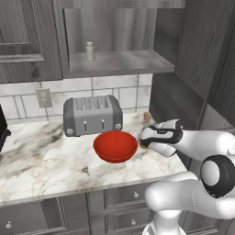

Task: Retrieve the bottle and the shaker from the cabinet and place them next to the mixing bowl on the counter. Then add garlic from the fridge to the mixing bowl.

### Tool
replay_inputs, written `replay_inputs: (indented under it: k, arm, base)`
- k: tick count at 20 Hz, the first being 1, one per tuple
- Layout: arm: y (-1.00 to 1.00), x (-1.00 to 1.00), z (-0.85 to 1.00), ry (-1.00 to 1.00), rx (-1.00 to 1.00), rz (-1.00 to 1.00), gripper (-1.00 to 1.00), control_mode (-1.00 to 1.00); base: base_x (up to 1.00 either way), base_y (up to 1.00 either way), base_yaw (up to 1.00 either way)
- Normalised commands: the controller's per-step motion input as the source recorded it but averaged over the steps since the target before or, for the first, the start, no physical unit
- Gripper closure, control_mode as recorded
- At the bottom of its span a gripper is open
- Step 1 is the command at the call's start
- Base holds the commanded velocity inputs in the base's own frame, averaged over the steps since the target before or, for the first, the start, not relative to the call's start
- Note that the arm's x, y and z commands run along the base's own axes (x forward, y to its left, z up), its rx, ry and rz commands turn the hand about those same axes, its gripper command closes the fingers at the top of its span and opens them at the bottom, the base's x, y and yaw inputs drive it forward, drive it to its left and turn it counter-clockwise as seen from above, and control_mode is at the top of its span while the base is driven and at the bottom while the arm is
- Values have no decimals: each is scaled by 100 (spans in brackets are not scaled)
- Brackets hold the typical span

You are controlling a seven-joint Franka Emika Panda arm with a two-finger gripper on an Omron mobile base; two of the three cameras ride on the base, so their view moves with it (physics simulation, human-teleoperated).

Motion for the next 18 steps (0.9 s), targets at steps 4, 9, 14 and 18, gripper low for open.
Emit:
replay_inputs:
  k: [4,9,14,18]
  arm:
    - [2,0,0,0,0,0,100,-100]
    - [0,0,0,0,0,0,-100,-100]
    - [0,0,0,0,0,0,-100,-100]
    - [0,-8,0,0,0,0,-100,-100]
  base:
    - [0,0,0]
    - [0,0,0]
    - [0,0,0]
    - [0,0,0]
